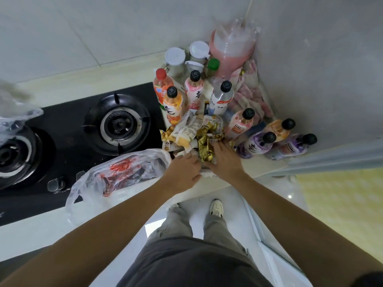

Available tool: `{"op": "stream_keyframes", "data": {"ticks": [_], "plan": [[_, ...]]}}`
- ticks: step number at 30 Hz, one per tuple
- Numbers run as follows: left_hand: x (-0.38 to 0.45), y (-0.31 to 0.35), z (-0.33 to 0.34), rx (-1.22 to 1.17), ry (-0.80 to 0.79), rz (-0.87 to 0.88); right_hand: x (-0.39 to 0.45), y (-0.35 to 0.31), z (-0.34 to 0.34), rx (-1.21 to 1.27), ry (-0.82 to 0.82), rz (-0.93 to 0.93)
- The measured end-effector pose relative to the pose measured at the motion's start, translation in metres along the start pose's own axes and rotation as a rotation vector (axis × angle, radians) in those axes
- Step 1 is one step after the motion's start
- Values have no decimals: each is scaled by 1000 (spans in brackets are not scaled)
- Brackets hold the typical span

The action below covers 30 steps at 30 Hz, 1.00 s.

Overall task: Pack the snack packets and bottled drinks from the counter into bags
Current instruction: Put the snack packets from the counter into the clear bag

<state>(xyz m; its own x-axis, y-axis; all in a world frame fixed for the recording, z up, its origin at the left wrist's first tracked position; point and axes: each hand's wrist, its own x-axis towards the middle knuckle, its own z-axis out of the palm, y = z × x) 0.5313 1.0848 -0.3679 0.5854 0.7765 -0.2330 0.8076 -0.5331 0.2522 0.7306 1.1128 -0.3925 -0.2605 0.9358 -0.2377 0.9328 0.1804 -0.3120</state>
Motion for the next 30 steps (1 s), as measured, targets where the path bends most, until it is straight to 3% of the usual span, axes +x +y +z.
{"op": "stream_keyframes", "data": {"ticks": [4,9,14,20,25,30], "plan": [[6,30,29,24,-96,-42,3,5,-5,25,-11,-37],[10,45,40,72,-57,-225,1,16,-7,25,-25,-127],[9,48,47,90,-19,-234,5,16,-3,37,-29,-96],[-4,53,47,-39,191,-246,23,15,-10,-10,-48,-112],[-30,62,28,-219,384,-298,28,25,-24,181,-127,-111],[-62,78,2,-560,588,-499,20,20,-54,329,-93,-158]]}}
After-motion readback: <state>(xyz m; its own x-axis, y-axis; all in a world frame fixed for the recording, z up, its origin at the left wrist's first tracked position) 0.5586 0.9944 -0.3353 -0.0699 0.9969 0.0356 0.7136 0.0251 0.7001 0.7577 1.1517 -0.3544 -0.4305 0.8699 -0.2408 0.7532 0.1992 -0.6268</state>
